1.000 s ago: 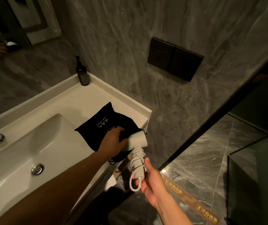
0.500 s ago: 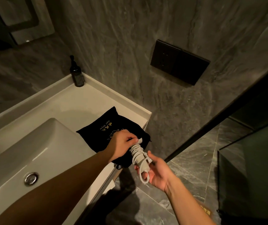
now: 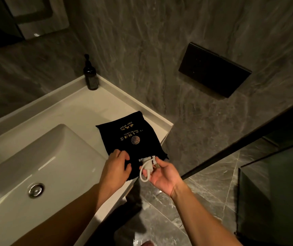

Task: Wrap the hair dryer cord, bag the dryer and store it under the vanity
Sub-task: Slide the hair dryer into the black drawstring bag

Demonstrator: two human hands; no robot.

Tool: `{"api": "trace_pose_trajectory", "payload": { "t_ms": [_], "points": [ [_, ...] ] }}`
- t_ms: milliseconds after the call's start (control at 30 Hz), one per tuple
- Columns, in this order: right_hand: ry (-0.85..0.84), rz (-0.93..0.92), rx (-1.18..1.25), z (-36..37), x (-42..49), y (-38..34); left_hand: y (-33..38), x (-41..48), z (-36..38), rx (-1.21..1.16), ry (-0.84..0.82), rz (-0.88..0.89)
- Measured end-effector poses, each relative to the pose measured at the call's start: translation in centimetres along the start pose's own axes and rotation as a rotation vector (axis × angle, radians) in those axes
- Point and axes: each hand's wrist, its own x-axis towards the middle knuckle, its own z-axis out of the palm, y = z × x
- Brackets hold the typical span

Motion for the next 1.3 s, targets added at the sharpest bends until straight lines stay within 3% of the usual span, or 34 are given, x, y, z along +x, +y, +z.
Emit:
{"api": "trace_pose_trajectory", "payload": {
  "t_ms": [167, 333, 400, 567, 667, 733, 833, 900, 1000, 1133, 1300],
  "points": [
    [0.051, -0.037, -0.094, 0.3, 2.2, 0.8, -1.8, 0.2, -0.4, -0.201, 0.075, -0.097],
    [0.348, -0.222, -0.485, 2.0, 5.1, 2.7, -2.7, 0.0, -0.8, -0.259, 0.087, -0.094],
    [0.399, -0.293, -0.439, 2.5, 5.8, 3.3, -3.1, -0.2, -0.6, -0.265, 0.070, -0.099],
    [0.328, -0.368, -0.141, 1.4, 4.4, 3.4, -3.7, -1.2, 0.2, -0.212, -0.004, -0.152],
    [0.299, -0.404, -0.128, 0.1, 2.8, 3.4, -3.8, -2.1, 1.1, -0.143, -0.018, -0.212],
    [0.374, -0.471, -0.300, -0.8, 1.9, 3.0, -3.9, -2.6, 1.6, -0.097, -0.022, -0.231],
    [0.699, -0.738, -0.867, -2.2, 1.4, 1.1, -4.3, -3.2, 2.1, -0.041, -0.006, -0.227],
    [0.790, -0.851, -1.211, -2.5, 1.4, -1.1, -4.7, -3.4, 2.2, -0.020, 0.004, -0.225],
    [0.597, -0.742, -1.507, -2.4, 2.3, -4.4, -5.4, -3.6, 1.9, -0.046, -0.021, -0.176],
    [0.341, -0.532, -1.668, -1.8, 3.4, -6.1, -6.2, -3.9, 1.3, -0.036, -0.039, -0.035],
    [0.353, -0.624, -1.839, -2.3, 2.8, -6.7, -5.2, -3.8, 0.6, -0.400, -0.070, -0.190]
  ]
}}
